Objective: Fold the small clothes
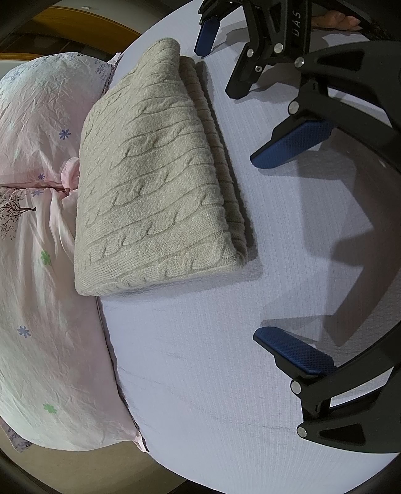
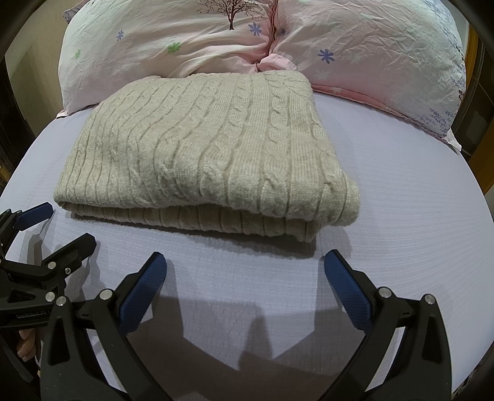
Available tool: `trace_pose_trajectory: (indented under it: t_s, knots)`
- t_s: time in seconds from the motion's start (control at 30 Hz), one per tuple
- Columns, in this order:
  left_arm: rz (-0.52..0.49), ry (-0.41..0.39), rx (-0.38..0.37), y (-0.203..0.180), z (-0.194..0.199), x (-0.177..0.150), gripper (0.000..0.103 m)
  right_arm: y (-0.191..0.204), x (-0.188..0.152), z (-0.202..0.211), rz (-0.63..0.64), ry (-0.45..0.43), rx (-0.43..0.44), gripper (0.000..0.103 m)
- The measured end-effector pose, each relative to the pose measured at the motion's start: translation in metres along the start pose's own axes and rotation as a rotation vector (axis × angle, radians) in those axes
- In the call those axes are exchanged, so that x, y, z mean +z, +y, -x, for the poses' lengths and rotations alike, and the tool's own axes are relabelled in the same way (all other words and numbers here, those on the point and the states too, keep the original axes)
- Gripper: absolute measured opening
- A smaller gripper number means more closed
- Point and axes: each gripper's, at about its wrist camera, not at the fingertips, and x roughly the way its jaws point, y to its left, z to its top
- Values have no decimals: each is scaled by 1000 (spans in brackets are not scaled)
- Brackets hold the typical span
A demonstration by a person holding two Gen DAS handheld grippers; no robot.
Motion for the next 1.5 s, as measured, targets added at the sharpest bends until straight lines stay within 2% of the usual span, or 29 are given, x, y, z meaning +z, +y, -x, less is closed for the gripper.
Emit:
trace_pose_trajectory:
  t_s: [1.5]
  knots:
    - [9,4,4,2,-2,2,102,0,0,0,0,0,0,101]
